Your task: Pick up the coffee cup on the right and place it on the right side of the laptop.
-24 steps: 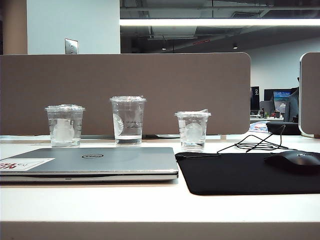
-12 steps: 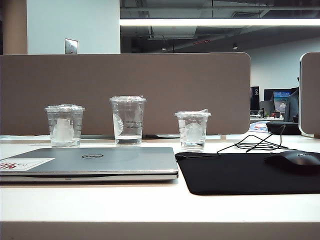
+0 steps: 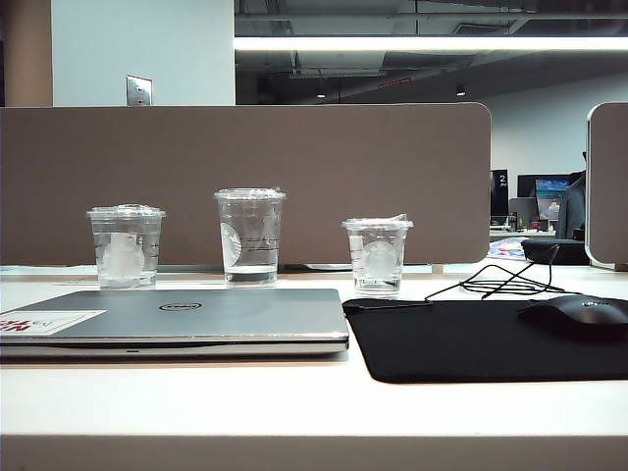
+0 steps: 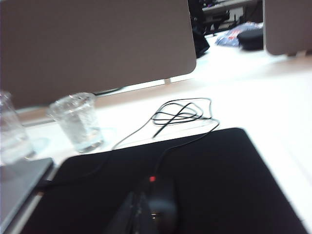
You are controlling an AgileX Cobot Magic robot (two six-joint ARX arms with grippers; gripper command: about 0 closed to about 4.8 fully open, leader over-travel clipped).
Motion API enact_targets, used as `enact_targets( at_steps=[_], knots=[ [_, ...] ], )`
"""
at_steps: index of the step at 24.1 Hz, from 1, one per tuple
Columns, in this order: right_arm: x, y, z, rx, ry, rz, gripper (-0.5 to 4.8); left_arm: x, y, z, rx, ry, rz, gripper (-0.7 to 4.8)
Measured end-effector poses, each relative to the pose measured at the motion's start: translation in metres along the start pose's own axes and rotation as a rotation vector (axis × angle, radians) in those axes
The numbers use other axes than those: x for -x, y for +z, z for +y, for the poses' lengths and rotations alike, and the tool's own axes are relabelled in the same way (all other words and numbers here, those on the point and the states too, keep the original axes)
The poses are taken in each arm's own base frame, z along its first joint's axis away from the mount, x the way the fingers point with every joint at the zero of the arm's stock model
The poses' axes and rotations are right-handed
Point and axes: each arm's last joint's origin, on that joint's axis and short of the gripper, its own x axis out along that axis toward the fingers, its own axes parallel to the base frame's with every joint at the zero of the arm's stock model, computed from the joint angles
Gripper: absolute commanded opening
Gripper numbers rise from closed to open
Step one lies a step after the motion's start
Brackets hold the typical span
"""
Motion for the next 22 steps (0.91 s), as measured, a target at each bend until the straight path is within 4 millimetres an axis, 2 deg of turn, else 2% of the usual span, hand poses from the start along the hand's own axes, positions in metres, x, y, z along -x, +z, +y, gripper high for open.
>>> enact_targets(
  at_steps=[7, 14, 17, 20, 22],
  knots=[
    [0.0, -0.001, 0.005, -0.149, 0.16, 0.049, 0.0, 0.001, 0.0, -0.016, -0.022, -0.166, 0.002, -0.05],
    [0.001, 0.002, 0.007, -0.276, 0.226, 0.059, -0.01, 0.002, 0.0, -0.019, -0.025, -0.195, 0.002, -0.05],
    [0.003, 0.019, 0.011, -0.28, 0.237, -0.016, -0.01, 0.002, -0.001, -0.019, -0.025, -0.195, 0.003, -0.05],
    [0.003, 0.055, 0.017, -0.257, 0.205, -0.111, -0.01, 0.002, -0.001, -0.019, -0.025, -0.195, 0.005, -0.05],
    [-0.015, 0.068, 0.02, -0.202, 0.193, -0.049, 0.0, 0.002, -0.001, -0.019, -0.026, -0.195, 0.012, -0.05]
  ],
)
